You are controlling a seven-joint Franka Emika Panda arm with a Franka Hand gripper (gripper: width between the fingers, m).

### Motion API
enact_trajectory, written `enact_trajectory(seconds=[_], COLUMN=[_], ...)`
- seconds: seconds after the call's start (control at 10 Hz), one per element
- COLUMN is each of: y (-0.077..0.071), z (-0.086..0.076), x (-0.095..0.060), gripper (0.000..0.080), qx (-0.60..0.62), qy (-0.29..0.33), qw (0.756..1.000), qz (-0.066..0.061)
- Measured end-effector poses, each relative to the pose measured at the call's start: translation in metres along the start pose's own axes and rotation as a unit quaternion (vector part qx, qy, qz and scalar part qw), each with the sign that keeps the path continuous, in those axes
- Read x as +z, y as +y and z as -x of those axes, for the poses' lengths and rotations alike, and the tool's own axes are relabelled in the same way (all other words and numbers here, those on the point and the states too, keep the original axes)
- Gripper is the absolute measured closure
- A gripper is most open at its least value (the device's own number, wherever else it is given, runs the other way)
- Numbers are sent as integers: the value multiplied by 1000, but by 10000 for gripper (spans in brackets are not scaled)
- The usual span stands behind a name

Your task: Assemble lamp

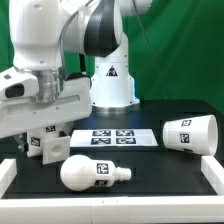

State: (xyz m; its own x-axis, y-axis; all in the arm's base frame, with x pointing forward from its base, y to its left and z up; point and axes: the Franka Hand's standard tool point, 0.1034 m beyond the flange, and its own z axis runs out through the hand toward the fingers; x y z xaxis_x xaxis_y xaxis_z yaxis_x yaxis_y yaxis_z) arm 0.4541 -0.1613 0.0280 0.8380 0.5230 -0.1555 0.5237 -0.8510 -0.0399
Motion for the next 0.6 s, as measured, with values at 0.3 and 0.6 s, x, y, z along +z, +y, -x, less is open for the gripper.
enact_trajectory(seconds=[0.3,0.6], y=[0,0], z=[0,0], x=[0,0], gripper=[365,499], qx=[0,0], qy=[0,0], qw=[1000,1000], qz=[0,0])
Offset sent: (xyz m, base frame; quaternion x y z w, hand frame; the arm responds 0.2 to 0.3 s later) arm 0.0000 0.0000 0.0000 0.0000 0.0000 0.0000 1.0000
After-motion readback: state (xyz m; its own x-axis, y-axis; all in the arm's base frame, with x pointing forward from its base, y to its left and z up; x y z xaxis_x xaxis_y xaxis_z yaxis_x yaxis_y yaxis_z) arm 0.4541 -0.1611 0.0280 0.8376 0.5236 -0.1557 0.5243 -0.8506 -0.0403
